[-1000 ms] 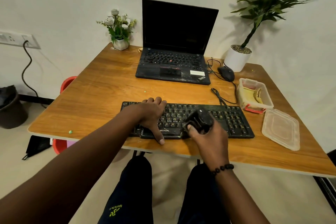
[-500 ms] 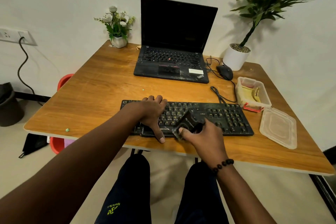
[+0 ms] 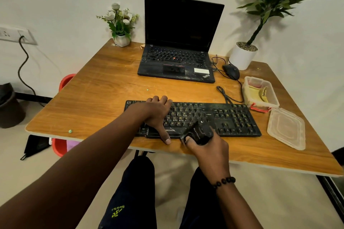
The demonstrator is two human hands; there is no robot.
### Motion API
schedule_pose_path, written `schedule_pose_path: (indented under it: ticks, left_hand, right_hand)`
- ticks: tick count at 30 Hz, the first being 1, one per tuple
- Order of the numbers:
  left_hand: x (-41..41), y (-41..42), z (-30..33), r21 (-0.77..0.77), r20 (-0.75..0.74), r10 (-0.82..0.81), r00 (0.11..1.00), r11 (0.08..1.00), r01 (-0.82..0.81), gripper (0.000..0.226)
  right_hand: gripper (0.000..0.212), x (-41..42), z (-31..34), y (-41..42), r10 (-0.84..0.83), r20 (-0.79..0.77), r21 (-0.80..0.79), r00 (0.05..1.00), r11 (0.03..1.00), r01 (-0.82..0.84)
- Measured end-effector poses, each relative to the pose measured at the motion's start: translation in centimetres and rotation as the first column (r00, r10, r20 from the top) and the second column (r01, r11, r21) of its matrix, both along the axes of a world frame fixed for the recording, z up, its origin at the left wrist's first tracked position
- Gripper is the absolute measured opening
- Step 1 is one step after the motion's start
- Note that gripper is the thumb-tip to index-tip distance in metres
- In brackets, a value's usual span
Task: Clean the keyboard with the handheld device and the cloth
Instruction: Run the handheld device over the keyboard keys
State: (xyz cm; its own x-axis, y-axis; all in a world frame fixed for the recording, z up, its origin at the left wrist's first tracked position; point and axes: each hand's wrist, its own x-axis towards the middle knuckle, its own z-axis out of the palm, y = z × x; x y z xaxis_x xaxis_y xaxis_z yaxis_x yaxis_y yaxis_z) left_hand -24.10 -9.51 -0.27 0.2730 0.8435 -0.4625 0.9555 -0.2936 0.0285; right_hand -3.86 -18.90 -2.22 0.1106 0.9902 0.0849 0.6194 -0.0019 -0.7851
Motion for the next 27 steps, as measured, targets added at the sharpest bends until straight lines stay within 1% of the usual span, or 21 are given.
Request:
schedule_pose_path:
  ticks: [4, 8, 9, 12, 16, 18, 20, 25, 27]
  left_hand:
    - [0.2, 0.1, 0.3, -0.005, 0.0, 0.001, 1.0, 1.0, -0.001, 0.152]
    - [0.1, 0.1, 0.1, -0.01, 0.002, 0.011, 1.0, 1.0, -0.011, 0.153]
    - [0.1, 0.1, 0.1, -0.013, 0.001, 0.01, 1.0, 1.0, -0.01, 0.153]
    - [0.1, 0.2, 0.1, -0.011, -0.003, 0.002, 1.0, 1.0, -0.002, 0.152]
    - [0.0, 0.3, -0.2, -0.009, 0.006, 0.006, 1.0, 1.0, -0.006, 0.153]
    - [-0.1, 0.3, -0.2, -0.014, 0.004, 0.004, 1.0, 1.0, -0.004, 0.152]
    - [0.0, 0.3, -0.2, -0.009, 0.0, 0.002, 1.0, 1.0, -0.002, 0.152]
    - [-0.1, 0.4, -0.3, -0.013, 0.008, 0.011, 1.0, 1.0, -0.011, 0.154]
    - [-0.2, 0.5, -0.4, -0.02, 0.006, 0.011, 1.0, 1.0, -0.011, 0.155]
  right_hand:
    - [0.029, 0.0, -0.1, -0.2, -0.075, -0.105, 0.032, 0.992, 0.996, 0.078]
    - [0.021, -0.1, -0.2, -1.0, -0.008, -0.088, -0.048, 0.996, 0.999, 0.004]
    - [0.021, -0.1, -0.1, -1.0, -0.019, -0.097, -0.045, 0.995, 0.999, 0.014]
    - [0.023, -0.1, -0.6, -1.3, -0.11, -0.202, 0.009, 0.973, 0.993, 0.114]
    - [0.022, -0.1, -1.3, -1.5, -0.164, -0.305, -0.145, 0.938, 0.981, 0.125]
    - [0.025, 0.0, -1.1, -1.4, -0.21, -0.346, -0.132, 0.914, 0.976, 0.174]
    - [0.025, -0.2, -0.8, -1.5, -0.232, -0.35, -0.109, 0.908, 0.972, 0.206]
    - [0.023, -0.5, -0.2, -1.5, -0.173, -0.245, -0.111, 0.954, 0.982, 0.15]
    - [0.025, -0.2, -0.3, -1.1, -0.167, -0.249, -0.059, 0.954, 0.986, 0.157]
